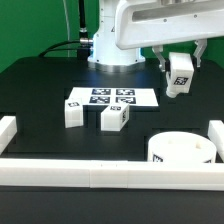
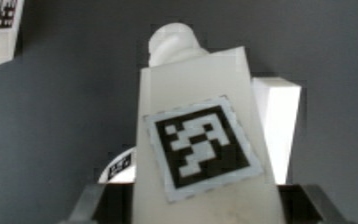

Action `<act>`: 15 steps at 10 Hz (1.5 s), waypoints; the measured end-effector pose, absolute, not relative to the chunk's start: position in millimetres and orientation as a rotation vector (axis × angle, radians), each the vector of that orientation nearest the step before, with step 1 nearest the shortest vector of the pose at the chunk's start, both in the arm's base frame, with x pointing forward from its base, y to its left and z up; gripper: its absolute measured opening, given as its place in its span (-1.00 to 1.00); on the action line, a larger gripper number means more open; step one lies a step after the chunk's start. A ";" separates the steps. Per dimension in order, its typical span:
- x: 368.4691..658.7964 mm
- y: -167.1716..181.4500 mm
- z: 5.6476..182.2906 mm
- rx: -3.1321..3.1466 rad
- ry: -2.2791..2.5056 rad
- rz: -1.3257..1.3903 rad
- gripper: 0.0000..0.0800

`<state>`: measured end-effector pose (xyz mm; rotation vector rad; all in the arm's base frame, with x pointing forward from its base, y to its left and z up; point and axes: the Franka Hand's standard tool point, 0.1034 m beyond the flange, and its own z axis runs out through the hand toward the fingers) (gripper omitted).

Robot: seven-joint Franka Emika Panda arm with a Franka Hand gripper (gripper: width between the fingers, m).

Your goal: Assemble stool

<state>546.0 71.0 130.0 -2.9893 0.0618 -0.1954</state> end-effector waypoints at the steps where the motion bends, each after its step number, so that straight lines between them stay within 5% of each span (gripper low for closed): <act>1: 553.2 70.8 133.3 -2.974 0.103 -0.296 -0.18; 6: 558.1 61.7 132.9 -2.929 0.122 -0.839 -0.18; 15: 582.3 65.1 120.9 -2.868 0.215 -0.862 -0.18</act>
Offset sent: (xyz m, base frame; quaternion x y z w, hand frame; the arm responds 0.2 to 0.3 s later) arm 0.0000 0.0000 0.0000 0.0000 0.1296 0.0000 0.9916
